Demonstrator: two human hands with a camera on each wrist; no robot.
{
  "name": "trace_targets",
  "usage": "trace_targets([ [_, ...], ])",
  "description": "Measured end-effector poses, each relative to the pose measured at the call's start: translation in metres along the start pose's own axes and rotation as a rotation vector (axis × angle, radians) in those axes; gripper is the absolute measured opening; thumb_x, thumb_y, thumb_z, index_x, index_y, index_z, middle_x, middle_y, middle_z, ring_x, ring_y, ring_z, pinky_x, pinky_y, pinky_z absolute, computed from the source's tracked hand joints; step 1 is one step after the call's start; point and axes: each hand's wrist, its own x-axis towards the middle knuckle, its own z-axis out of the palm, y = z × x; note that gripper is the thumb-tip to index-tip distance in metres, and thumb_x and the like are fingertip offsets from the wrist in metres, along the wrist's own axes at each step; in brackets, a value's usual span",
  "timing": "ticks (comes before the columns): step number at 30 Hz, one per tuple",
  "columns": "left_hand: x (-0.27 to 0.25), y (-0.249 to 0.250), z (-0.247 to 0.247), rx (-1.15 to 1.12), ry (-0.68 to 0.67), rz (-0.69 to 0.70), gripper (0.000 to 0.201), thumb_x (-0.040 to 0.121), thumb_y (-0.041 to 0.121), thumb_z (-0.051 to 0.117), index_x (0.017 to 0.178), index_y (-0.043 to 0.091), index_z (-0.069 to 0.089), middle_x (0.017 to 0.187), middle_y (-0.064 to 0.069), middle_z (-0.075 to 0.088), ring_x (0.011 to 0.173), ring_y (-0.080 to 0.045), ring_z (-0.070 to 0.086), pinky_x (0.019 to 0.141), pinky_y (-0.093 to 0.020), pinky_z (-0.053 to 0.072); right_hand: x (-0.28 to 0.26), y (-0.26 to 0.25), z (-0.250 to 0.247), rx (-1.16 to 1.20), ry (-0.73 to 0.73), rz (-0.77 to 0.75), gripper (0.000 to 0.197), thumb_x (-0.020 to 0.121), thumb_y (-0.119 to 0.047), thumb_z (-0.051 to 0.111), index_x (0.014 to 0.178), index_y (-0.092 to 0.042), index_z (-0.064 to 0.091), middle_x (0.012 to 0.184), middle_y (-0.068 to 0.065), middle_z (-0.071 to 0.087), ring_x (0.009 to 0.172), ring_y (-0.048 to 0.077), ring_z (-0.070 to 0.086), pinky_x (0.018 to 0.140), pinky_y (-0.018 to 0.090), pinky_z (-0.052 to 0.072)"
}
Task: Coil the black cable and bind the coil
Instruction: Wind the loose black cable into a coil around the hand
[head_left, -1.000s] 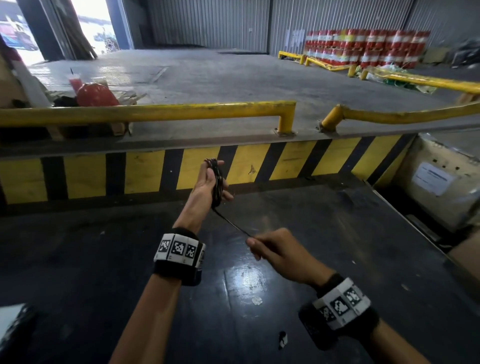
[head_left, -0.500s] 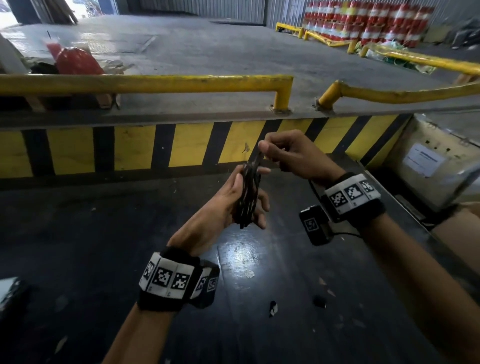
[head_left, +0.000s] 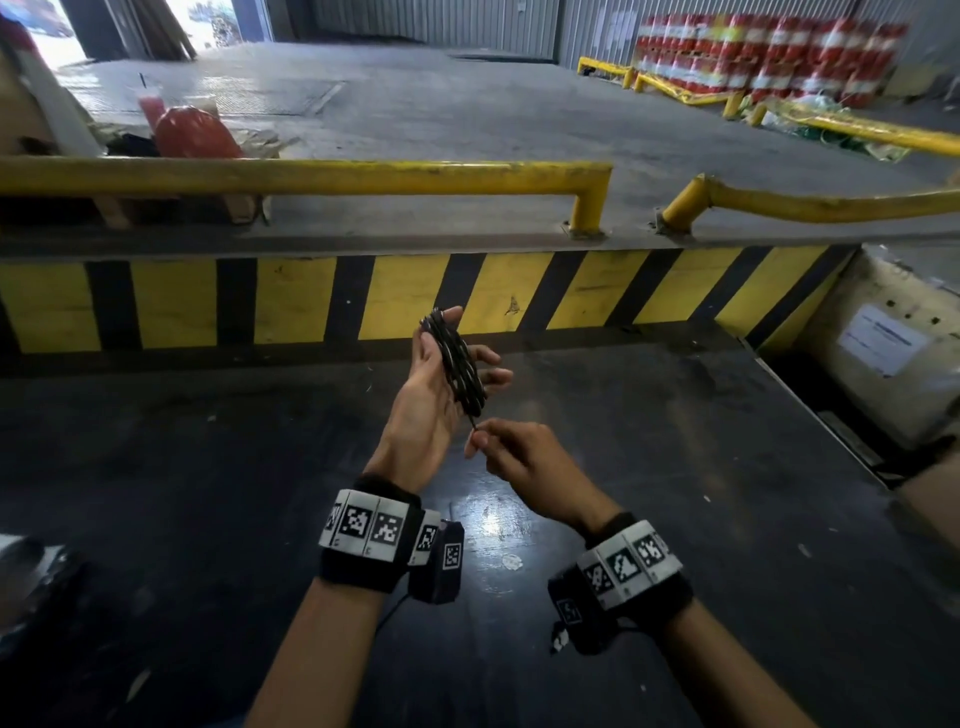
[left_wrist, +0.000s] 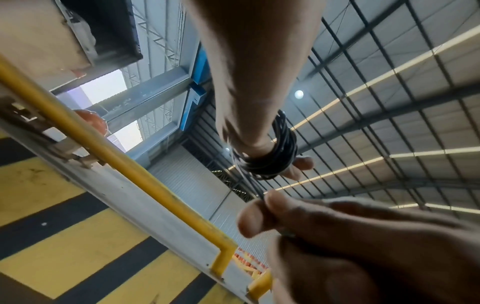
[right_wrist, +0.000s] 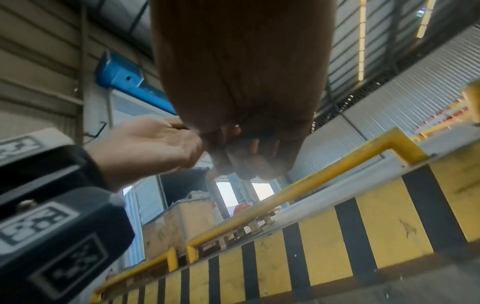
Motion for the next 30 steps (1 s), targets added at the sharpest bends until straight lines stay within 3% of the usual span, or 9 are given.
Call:
trace_targets([
  [2,0.003,-0.007,-0.003,0.081,0.051,0.015,0.046,0.108,0.036,0.016,0.147,0.020,0.034,0.110,-0.026,0.057,0.099,-0.036,0.063,0.093,-0.042,0.054,-0.005,-0.002,0.000,-0.227,0.004,-0.013,0.030,0.104,-0.032,0.047,0.092,-0.020,0.072,0.066,-0.002,0.065,0.058,0.012,0.058,0.057,0.030,0.045],
  [7,0.011,-0.022,-0.014,0.354,0.150,0.028,0.037,0.109,0.032,0.021,0.138,0.023,0.042,0.097,-0.018,0.063,0.082,-0.028,0.069,0.091,-0.044,0.054,-0.022,-0.008,-0.004,-0.623,-0.031,0.016,0.032,0.103,-0.041,0.045,0.094,-0.025,0.071,0.080,-0.002,0.073,0.074,0.019,0.067,0.061,0.031,0.045],
  [11,0.005,-0.034,-0.023,0.534,0.079,-0.012,0.035,0.108,0.034,0.022,0.134,0.028,0.045,0.096,-0.018,0.064,0.077,-0.024,0.071,0.091,-0.047,0.055,-0.025,-0.013,-0.017,-0.753,0.049,-0.081,0.031,0.100,-0.042,0.049,0.091,-0.022,0.072,0.087,0.000,0.075,0.081,0.026,0.070,0.062,0.030,0.040],
  [13,-0.003,-0.038,-0.019,0.606,0.001,-0.033,0.038,0.108,0.035,0.022,0.137,0.024,0.043,0.099,-0.022,0.066,0.076,-0.018,0.071,0.083,-0.037,0.058,-0.022,-0.013,-0.027,-0.783,0.114,-0.166,0.035,0.097,-0.046,0.051,0.083,-0.021,0.072,0.077,-0.002,0.072,0.068,0.023,0.068,0.059,0.027,0.036],
  [15,-0.011,-0.040,-0.013,0.661,-0.080,-0.060,0.040,0.107,0.035,0.022,0.139,0.021,0.043,0.096,-0.015,0.068,0.073,-0.006,0.072,0.072,-0.017,0.056,-0.019,-0.012,-0.036,-0.800,0.160,-0.225,0.038,0.094,-0.053,0.050,0.078,-0.025,0.069,0.073,-0.007,0.068,0.060,0.015,0.063,0.061,0.025,0.034],
  [17,-0.016,-0.041,-0.007,0.655,-0.139,-0.084,0.042,0.107,0.035,0.021,0.140,0.021,0.043,0.092,-0.008,0.068,0.071,-0.003,0.072,0.068,-0.009,0.053,-0.018,-0.012,-0.044,-0.809,0.163,-0.246,0.039,0.093,-0.057,0.046,0.078,-0.028,0.068,0.075,-0.010,0.067,0.058,0.011,0.059,0.065,0.025,0.031],
  [21,-0.019,-0.050,-0.008,0.526,-0.181,-0.124,0.037,0.107,0.040,0.026,0.130,0.027,0.053,0.081,-0.010,0.064,0.070,-0.022,0.062,0.068,-0.027,0.052,-0.018,-0.012,-0.051,-0.857,0.118,-0.276,0.036,0.097,-0.052,0.041,0.085,-0.026,0.065,0.085,-0.010,0.067,0.060,0.014,0.057,0.069,0.028,0.031],
  [24,-0.021,-0.058,-0.007,0.473,-0.194,-0.182,0.038,0.106,0.043,0.030,0.111,0.019,0.058,0.076,-0.003,0.060,0.066,-0.020,0.054,0.064,-0.034,0.044,-0.021,-0.010,-0.052,-0.876,0.117,-0.290,0.035,0.098,-0.049,0.042,0.084,-0.025,0.064,0.083,-0.009,0.066,0.059,0.014,0.055,0.070,0.031,0.034],
  [30,-0.031,-0.065,0.004,0.433,-0.177,-0.250,0.050,0.107,0.038,0.029,0.087,0.004,0.058,0.065,0.001,0.056,0.054,-0.011,0.044,0.057,-0.028,0.036,-0.029,-0.009,-0.054,-0.877,0.199,-0.218,0.036,0.087,-0.062,0.054,0.074,-0.029,0.060,0.074,-0.011,0.058,0.061,0.007,0.042,0.072,0.031,0.025],
])
